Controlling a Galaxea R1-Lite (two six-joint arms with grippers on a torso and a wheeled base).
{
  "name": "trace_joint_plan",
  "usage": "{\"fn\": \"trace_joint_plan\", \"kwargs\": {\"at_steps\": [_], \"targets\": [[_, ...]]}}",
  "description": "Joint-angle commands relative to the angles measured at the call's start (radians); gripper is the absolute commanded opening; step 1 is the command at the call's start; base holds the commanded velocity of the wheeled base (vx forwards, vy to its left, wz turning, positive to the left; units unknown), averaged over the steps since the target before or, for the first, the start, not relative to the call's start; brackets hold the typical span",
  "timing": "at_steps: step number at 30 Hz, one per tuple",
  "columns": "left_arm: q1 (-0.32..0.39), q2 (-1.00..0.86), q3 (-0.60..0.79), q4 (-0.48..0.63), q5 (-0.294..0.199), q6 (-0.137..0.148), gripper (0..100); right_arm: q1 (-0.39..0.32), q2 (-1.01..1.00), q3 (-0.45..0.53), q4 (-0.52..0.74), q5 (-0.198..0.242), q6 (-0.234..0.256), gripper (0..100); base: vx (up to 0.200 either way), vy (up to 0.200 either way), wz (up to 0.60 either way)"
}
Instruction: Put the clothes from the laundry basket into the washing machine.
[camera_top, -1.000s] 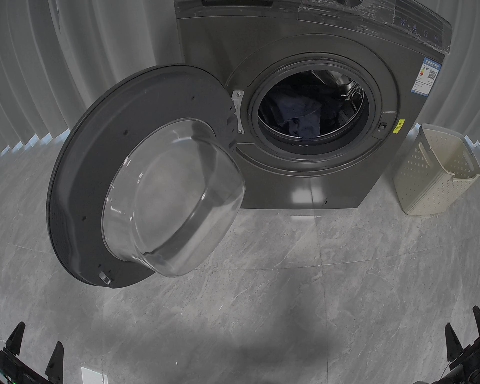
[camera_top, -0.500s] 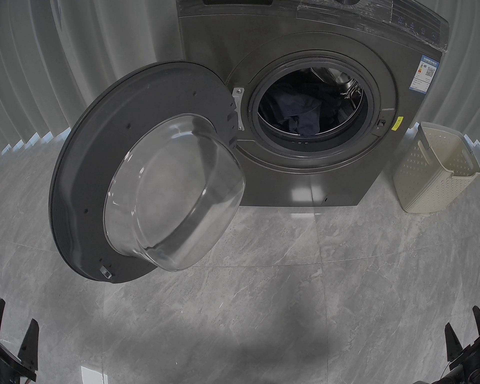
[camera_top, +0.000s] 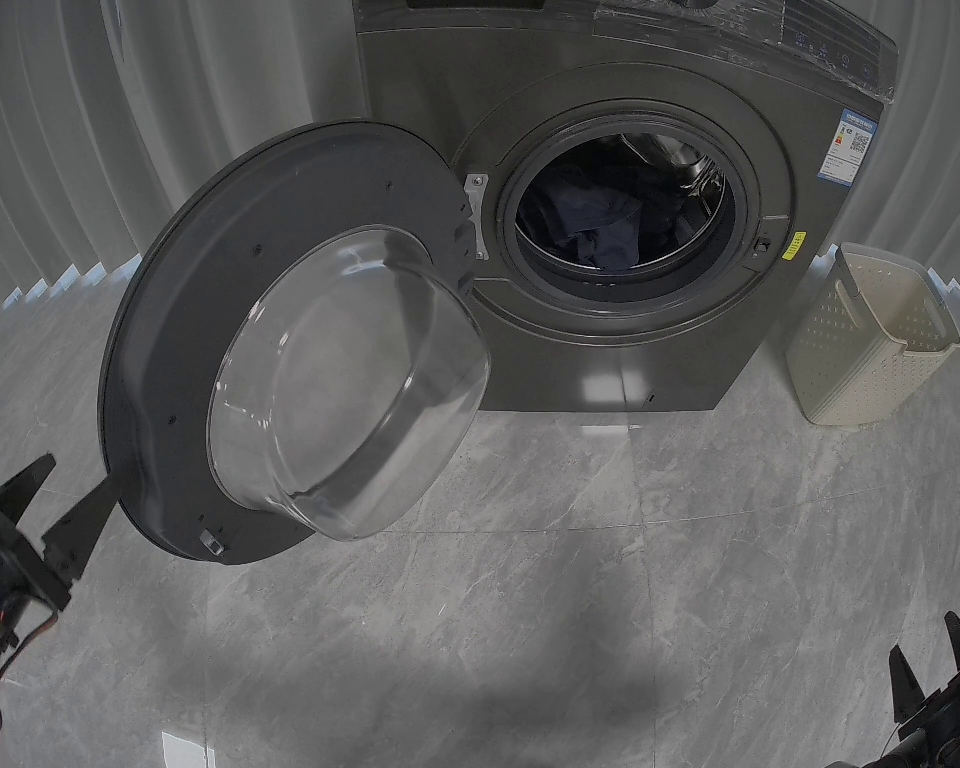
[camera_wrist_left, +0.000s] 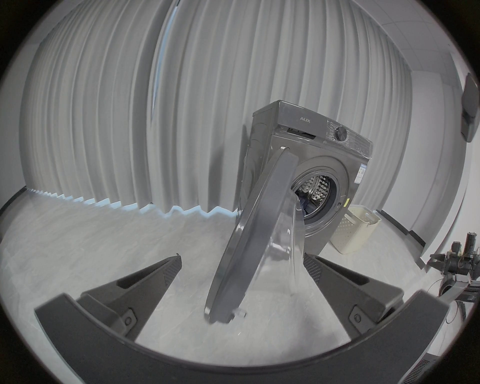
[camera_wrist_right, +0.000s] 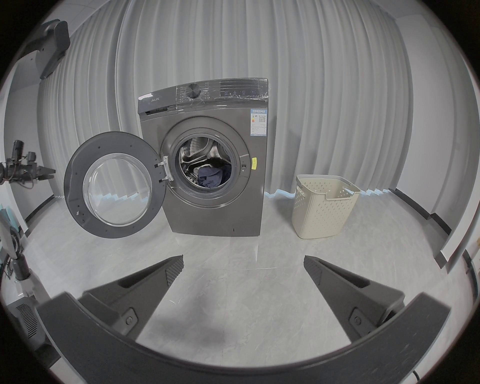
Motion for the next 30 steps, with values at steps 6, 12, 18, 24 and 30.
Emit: {"fn": "trace_joint_plan", "kwargs": {"at_steps": [6,12,18,24,30], "targets": [[-0.035,0.37,-0.073,-0.192,-0.13,0.006,100,0.001,-0.014,0.015,0.0,0.001,-0.001,100,0.0,0.0,0.0],[-0.096,0.331,-0.067,-0.199,-0.277,-0.002,100,0.001,-0.014,0.015,0.0,0.002,-0.001,100,0.0,0.0,0.0],[-0.309,0.265,-0.07,-0.188,-0.318,-0.062,100,0.001,-0.014,0.015,0.0,0.002,-0.001,100,0.0,0.0,0.0],[-0.49,0.227,-0.073,-0.182,-0.304,-0.197,100,0.001,-0.014,0.015,0.0,0.002,-0.001,100,0.0,0.0,0.0],[-0.458,0.235,-0.076,-0.187,-0.254,-0.2,100,0.001,-0.014,0.015,0.0,0.002,-0.001,100,0.0,0.0,0.0]]}}
